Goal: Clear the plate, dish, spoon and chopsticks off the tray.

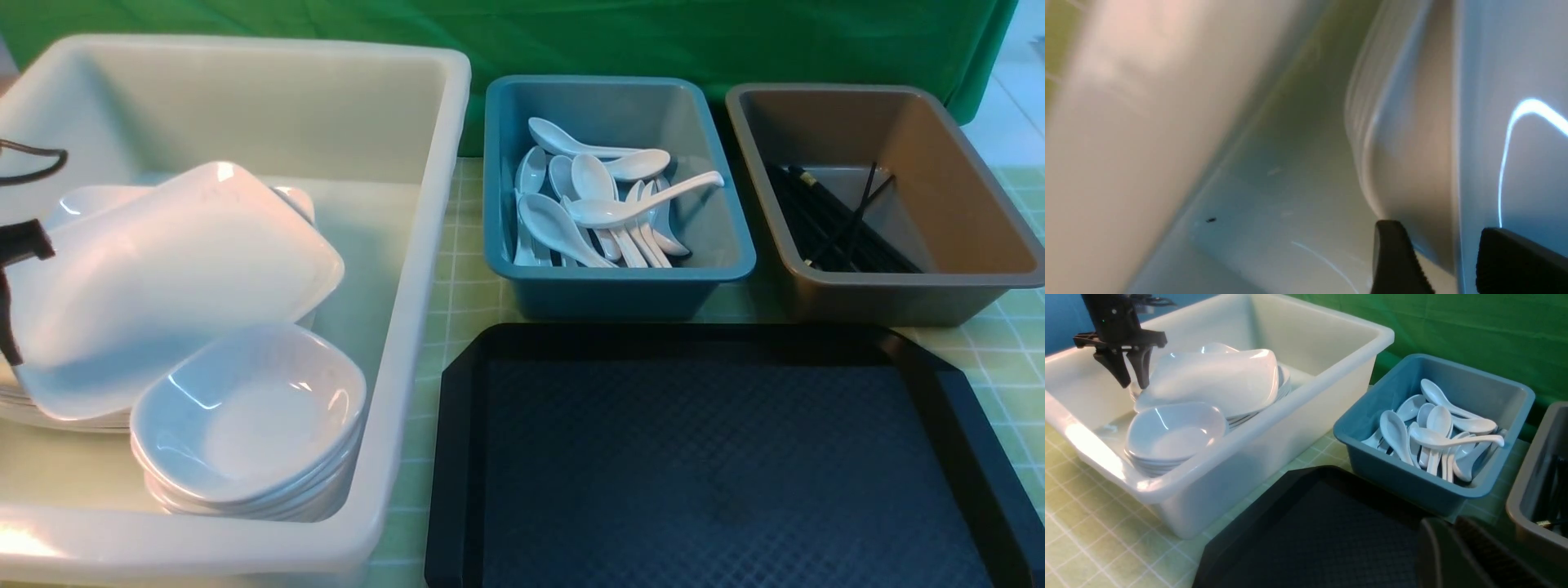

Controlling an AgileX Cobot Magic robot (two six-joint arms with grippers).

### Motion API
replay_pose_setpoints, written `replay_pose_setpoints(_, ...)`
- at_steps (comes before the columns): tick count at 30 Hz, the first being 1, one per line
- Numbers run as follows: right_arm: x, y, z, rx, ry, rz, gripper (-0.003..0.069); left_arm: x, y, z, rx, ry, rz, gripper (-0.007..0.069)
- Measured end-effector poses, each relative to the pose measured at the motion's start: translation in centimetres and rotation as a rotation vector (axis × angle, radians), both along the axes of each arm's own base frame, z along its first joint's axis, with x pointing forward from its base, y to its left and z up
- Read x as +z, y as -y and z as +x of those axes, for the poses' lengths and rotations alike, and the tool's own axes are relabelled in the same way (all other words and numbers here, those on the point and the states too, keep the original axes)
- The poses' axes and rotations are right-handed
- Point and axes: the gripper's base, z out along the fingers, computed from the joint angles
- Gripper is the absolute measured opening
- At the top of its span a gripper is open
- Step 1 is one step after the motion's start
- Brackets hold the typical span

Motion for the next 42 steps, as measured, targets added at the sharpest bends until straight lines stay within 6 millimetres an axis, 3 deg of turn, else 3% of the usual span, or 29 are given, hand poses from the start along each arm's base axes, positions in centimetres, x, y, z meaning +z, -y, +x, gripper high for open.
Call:
replay_pose_setpoints(5, 0.3, -0.1, 0.0, 0.004, 0.031, 0.022, 0.005, -0.8, 0.1, 1.1, 0.042, 0.068, -0.038, 0.0267)
replay_pose_setpoints(12, 0.6, -0.1, 0.1, 0.006, 0.056, 0.037, 0.005, -2.4, 0.5, 1.5, 0.058, 0.02, -0.111, 0.0267)
replay_pose_setpoints(22, 0.6, -0.1, 0.1, 0.006, 0.058, 0.037, 0.0059, -2.5, 0.3, 1.7, 0.075, 0.04, -0.093, 0.0262)
replay_pose_setpoints(24, 0.6, -0.1, 0.1, 0.005, 0.057, 0.038, 0.0062, -2.7, 0.3, 1.8, 0.079, 0.039, -0.094, 0.0242)
replay_pose_setpoints(30, 0.6, -0.1, 0.1, 0.005, 0.06, 0.038, 0.0067, -2.8, 0.1, 2.0, 0.084, 0.056, -0.097, 0.0071)
replay_pose_setpoints(42, 0.6, -0.1, 0.1, 0.005, 0.061, 0.039, 0.0072, -2.4, -0.8, 2.3, 0.026, 0.093, 0.02, 0.0045)
